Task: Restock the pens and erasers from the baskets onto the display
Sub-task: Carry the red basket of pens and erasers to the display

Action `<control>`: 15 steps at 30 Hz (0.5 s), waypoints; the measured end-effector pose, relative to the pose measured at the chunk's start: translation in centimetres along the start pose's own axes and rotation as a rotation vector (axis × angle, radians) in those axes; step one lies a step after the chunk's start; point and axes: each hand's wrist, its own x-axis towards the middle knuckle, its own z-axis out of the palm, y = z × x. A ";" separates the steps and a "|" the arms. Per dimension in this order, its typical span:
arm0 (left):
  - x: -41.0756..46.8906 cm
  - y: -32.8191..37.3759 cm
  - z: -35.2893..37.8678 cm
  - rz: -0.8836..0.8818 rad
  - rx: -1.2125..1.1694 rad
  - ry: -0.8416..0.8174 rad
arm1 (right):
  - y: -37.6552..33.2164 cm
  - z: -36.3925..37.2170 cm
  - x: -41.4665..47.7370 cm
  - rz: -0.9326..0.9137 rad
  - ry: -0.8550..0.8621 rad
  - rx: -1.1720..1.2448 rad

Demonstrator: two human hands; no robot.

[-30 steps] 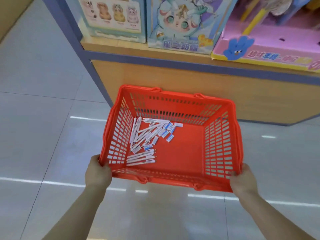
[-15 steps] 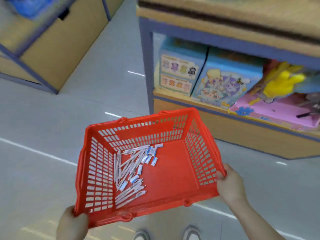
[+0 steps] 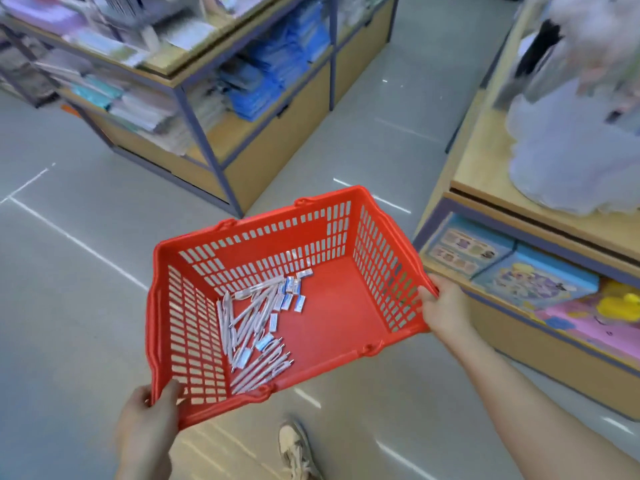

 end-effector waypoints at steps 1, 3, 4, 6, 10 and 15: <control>0.0 3.0 0.0 0.015 -0.051 -0.023 | -1.7 0.2 0.3 -0.004 0.027 0.020; 1.0 7.9 0.2 0.064 -0.126 -0.070 | -4.3 0.3 1.7 0.027 0.048 0.039; 1.9 10.1 0.5 0.090 -0.140 -0.088 | -5.6 0.1 2.4 0.047 0.044 0.049; 3.4 14.7 1.3 0.143 -0.150 -0.104 | -6.6 0.1 5.0 0.072 0.033 0.064; 6.3 23.5 5.0 0.208 -0.109 -0.176 | -14.3 -2.6 8.0 0.116 0.119 0.052; 9.8 33.2 12.9 0.287 -0.105 -0.252 | -19.2 -4.6 15.5 0.147 0.254 0.054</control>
